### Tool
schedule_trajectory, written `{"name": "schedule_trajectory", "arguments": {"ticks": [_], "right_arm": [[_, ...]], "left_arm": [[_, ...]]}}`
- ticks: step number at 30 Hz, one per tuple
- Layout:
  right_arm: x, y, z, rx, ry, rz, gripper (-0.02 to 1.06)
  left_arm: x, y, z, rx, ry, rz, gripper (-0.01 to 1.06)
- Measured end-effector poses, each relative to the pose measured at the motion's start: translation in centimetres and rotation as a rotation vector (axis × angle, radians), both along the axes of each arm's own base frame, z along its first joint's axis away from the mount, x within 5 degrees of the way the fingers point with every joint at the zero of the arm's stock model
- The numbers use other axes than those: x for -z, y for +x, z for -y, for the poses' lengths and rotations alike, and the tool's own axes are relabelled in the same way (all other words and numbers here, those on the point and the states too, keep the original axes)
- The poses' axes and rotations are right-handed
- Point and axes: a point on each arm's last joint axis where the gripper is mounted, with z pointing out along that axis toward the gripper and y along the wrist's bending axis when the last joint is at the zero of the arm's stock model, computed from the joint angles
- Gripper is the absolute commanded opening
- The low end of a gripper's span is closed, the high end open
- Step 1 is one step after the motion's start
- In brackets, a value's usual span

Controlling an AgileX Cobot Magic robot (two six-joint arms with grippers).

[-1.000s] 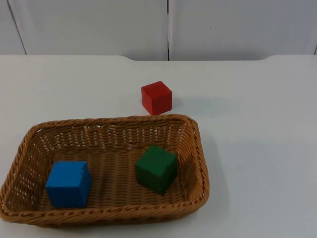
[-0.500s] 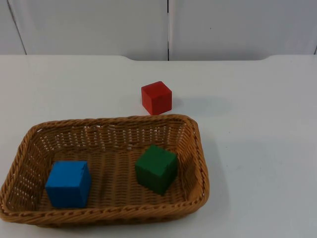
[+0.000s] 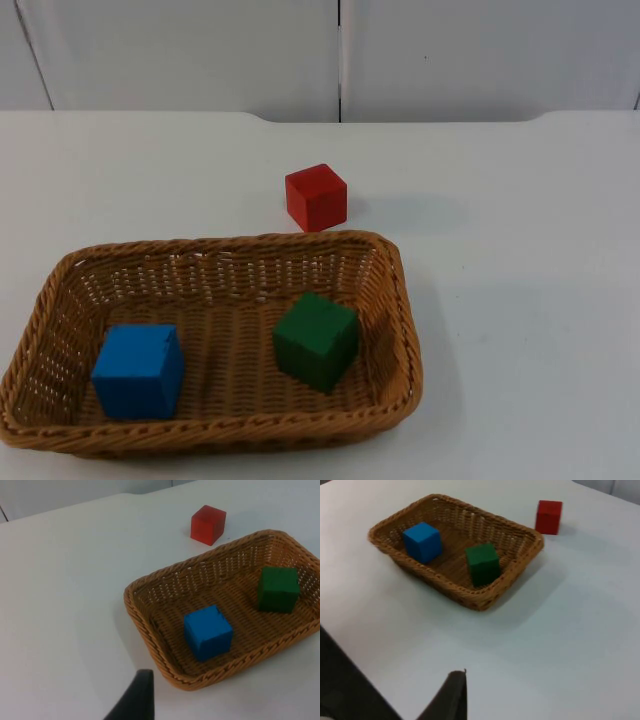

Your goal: Pick up one cube with each hand and place exactly two cubes into the same basket, leaving the remaining cube outside.

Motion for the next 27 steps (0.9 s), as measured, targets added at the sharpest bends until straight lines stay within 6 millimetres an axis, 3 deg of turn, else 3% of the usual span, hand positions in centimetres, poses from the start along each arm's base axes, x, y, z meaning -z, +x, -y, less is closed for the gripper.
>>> {"name": "schedule_trajectory", "arguments": {"ticks": [27], "right_arm": [[0.0, -0.18, -0.4, 0.55, 0.007, -0.003, 1.05]], "left_arm": [[0.0, 0.0, 0.0, 0.0, 0.0, 0.0, 1.05]]}}
